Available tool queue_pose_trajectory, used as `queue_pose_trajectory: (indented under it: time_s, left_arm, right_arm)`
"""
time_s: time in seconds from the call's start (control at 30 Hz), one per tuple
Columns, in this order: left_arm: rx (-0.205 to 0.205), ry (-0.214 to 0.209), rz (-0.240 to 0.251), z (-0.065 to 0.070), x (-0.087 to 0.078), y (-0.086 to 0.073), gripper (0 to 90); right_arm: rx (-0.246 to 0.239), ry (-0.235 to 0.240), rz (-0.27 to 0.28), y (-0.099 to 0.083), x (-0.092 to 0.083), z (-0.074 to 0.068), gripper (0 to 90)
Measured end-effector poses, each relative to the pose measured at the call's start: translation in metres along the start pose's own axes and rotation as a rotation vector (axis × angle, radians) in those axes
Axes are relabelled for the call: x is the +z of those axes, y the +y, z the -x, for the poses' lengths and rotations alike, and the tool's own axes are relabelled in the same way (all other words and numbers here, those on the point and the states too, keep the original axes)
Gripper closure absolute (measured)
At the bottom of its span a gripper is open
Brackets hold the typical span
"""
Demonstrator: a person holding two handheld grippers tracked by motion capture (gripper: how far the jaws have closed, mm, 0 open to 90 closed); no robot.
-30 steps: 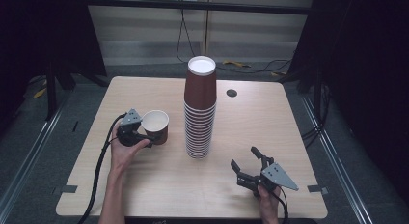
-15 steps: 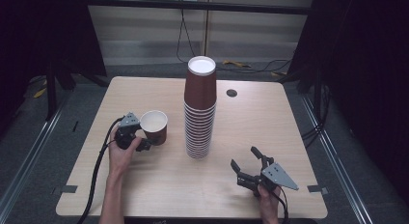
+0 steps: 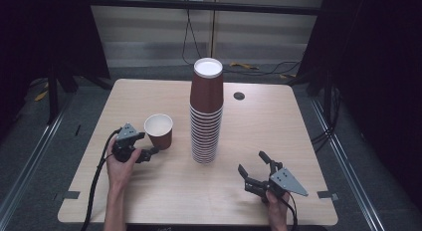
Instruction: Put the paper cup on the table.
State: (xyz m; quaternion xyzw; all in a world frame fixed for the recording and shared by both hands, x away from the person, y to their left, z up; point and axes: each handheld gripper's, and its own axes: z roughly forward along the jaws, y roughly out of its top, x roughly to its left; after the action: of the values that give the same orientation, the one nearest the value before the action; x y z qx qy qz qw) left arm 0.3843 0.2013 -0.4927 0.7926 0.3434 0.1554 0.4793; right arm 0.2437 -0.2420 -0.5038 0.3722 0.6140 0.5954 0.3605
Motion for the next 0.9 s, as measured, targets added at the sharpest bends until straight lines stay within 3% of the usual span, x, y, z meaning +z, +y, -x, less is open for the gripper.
queue_pose_trajectory:
  time_s: [0.17,0.3,0.4,0.43,0.5,0.57,0.63,0.73,0.8,0.83,0.9]
  left_arm:
    - [-0.004,-0.010,0.039,0.010,-0.008,-0.001,15.8]
    - [-0.015,-0.026,0.101,0.021,-0.014,-0.004,17.0]
    - [0.010,-0.032,0.105,0.029,-0.018,-0.005,17.7]
    - [0.016,-0.019,0.132,0.033,-0.021,-0.006,18.1]
    - [-0.014,-0.030,0.197,0.037,-0.027,-0.008,18.6]
    - [-0.016,-0.056,0.201,0.041,-0.031,-0.009,18.6]
    - [0.012,-0.028,0.201,0.049,-0.033,-0.008,18.5]
    - [0.041,-0.063,0.223,0.058,-0.037,-0.008,18.5]
    - [0.057,-0.040,0.243,0.062,-0.039,-0.009,18.5]
    - [0.041,-0.019,0.268,0.064,-0.041,-0.011,18.5]
    - [0.012,-0.032,0.300,0.067,-0.041,-0.015,18.5]
  right_arm:
    - [0.000,0.000,0.000,0.000,0.000,0.000,13.5]
    - [0.000,0.000,0.001,0.000,0.000,0.000,13.5]
    - [-0.001,0.000,0.003,0.000,0.000,0.000,13.4]
    - [-0.001,0.000,0.003,0.000,0.000,0.000,13.4]
    - [-0.001,0.003,0.002,0.000,0.000,0.000,13.4]
    - [0.000,0.000,0.003,0.000,0.000,0.000,13.4]
    - [-0.001,0.000,0.004,0.000,0.000,0.000,13.4]
    - [0.000,0.000,0.004,0.000,0.000,0.000,13.4]
    - [0.000,-0.001,0.003,0.000,0.000,0.000,13.4]
    - [-0.001,-0.001,0.004,0.000,0.000,0.000,13.4]
    - [0.000,-0.001,0.003,0.000,0.000,0.000,13.4]
